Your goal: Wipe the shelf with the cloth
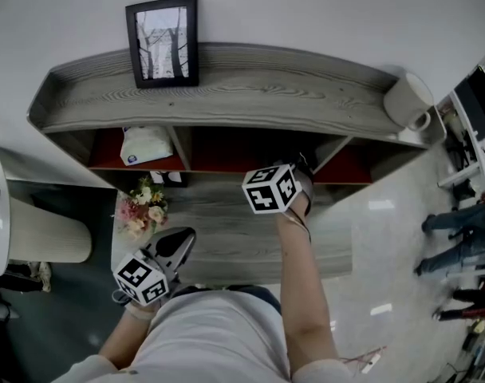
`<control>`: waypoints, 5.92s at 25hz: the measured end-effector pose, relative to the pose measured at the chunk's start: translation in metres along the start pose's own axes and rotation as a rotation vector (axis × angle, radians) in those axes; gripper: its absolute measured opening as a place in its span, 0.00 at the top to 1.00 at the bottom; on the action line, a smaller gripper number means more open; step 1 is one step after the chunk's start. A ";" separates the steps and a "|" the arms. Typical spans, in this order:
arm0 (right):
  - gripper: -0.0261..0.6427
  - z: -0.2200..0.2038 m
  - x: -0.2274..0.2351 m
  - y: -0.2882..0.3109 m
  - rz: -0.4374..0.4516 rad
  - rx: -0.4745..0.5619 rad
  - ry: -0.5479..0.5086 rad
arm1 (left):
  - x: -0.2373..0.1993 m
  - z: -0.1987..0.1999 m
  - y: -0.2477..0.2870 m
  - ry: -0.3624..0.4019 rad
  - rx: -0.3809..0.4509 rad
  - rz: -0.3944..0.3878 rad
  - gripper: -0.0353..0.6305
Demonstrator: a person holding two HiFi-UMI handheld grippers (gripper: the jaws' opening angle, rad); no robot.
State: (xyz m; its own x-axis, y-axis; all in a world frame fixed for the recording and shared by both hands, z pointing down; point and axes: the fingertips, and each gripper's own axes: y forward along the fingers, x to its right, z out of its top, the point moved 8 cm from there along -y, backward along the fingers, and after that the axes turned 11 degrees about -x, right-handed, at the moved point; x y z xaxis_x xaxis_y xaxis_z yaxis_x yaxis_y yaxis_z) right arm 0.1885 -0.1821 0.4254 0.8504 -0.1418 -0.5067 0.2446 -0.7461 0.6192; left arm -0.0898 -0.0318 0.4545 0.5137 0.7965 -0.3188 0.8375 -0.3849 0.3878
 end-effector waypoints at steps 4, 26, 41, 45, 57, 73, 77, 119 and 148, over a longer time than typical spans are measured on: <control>0.86 -0.002 -0.013 -0.012 0.022 0.019 -0.009 | 0.003 0.001 0.001 0.004 -0.001 -0.003 0.92; 0.86 0.052 -0.137 -0.055 0.269 0.216 -0.203 | 0.001 -0.011 -0.023 -0.033 0.010 0.082 0.92; 0.86 0.044 -0.136 -0.058 0.269 0.247 -0.168 | 0.002 -0.008 -0.028 -0.032 0.014 0.098 0.92; 0.86 0.039 -0.127 -0.056 0.270 0.223 -0.143 | 0.001 -0.010 -0.026 -0.029 0.009 0.089 0.92; 0.85 -0.002 -0.071 -0.050 0.200 0.165 -0.012 | 0.008 -0.001 -0.003 0.016 -0.002 0.011 0.92; 0.85 -0.050 -0.015 -0.047 0.103 0.100 0.111 | 0.014 0.003 0.017 0.038 -0.024 -0.044 0.92; 0.85 -0.058 -0.006 -0.047 0.046 0.094 0.105 | 0.014 0.003 0.019 0.031 -0.030 -0.042 0.92; 0.84 -0.085 0.035 -0.041 0.519 0.402 1.300 | 0.013 0.006 0.023 0.037 -0.034 -0.037 0.92; 0.85 -0.086 0.061 -0.065 0.612 0.741 1.918 | 0.025 0.008 0.021 0.045 -0.029 0.002 0.92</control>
State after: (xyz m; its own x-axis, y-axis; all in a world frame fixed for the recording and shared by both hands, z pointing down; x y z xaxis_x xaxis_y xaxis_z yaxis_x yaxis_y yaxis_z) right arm 0.2644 -0.0865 0.4055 0.1483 -0.0942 0.9844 0.0518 -0.9933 -0.1028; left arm -0.0585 -0.0237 0.4481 0.5061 0.8162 -0.2786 0.8304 -0.3738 0.4133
